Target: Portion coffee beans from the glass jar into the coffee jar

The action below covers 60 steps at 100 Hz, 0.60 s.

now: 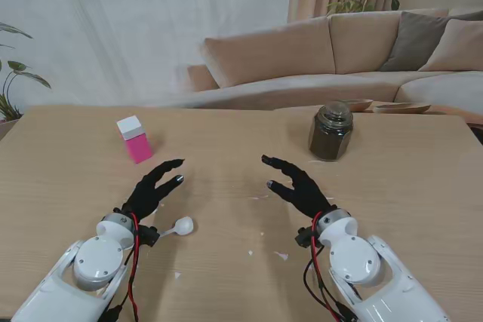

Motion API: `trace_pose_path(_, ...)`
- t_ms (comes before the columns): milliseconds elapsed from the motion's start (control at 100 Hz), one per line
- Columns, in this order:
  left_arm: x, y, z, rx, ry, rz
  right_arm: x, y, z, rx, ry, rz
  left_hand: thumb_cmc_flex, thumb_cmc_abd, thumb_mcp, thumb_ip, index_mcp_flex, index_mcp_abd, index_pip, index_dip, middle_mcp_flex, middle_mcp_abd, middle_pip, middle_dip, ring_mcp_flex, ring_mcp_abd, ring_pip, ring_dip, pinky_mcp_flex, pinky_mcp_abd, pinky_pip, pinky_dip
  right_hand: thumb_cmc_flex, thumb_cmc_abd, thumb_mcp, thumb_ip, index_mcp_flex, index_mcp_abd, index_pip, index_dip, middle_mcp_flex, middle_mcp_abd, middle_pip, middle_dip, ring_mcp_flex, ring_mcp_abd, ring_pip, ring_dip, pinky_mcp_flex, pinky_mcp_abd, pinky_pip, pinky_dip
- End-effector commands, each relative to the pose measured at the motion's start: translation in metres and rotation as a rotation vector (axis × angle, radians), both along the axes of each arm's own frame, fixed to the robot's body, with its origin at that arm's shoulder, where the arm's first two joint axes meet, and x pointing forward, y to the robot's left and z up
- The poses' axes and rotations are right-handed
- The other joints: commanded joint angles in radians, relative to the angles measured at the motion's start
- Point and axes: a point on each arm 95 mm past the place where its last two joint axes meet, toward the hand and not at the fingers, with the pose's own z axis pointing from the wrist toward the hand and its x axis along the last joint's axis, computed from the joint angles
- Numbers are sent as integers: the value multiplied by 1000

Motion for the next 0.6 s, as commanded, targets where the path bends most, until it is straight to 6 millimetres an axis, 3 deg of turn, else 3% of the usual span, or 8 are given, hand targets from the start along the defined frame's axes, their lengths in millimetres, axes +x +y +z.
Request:
trace_pose_path(0, -6, -3, -3, -7, 13, -18, 1, 2, 10, -8, -12, 10, 26, 6, -2, 6, 8, -4, 9, -5, -21, -24, 2, -9, -24, -30, -4, -14, 1, -38, -14, -15, 0, -20, 16, 5, 38, 2, 38, 20, 35, 4, 20, 13, 25, -20, 27, 22, 11, 0, 38, 26)
trace_pose_path(240, -13, -1, 0, -47, 6, -30, 8, -14, 51, -141, -99, -37, 30, 1, -3, 6, 20, 0, 5, -5, -9, -16, 2, -7, -25, -22, 2, -3, 0, -31, -9, -9, -21, -64, -8, -53, 142, 76, 154, 113, 103, 58, 187, 121, 85, 29, 228, 141, 73, 22, 211, 108)
trace_pose_path(450, -10, -1, 1, -36, 23, -37, 12, -47, 94, -261, -162, -117, 28, 4, -4, 6, 17, -4, 2, -4, -13, -19, 0, -6, -26, -25, 1, 2, -2, -33, -7, -6, -17, -73, -19, -58, 167, 79, 154, 123, 111, 64, 192, 131, 83, 31, 236, 142, 74, 25, 225, 110)
trace_pose_path(590, -10, -6, 2, -42, 19, -46, 17, -71, 109, -340, -172, -159, 25, 6, -5, 6, 13, -10, 1, -3, -15, -24, 0, -5, -26, -29, 0, 3, -2, -35, -8, -6, -10, -76, -16, -54, 165, 64, 130, 126, 106, 54, 158, 119, 75, 23, 209, 123, 67, 24, 221, 101)
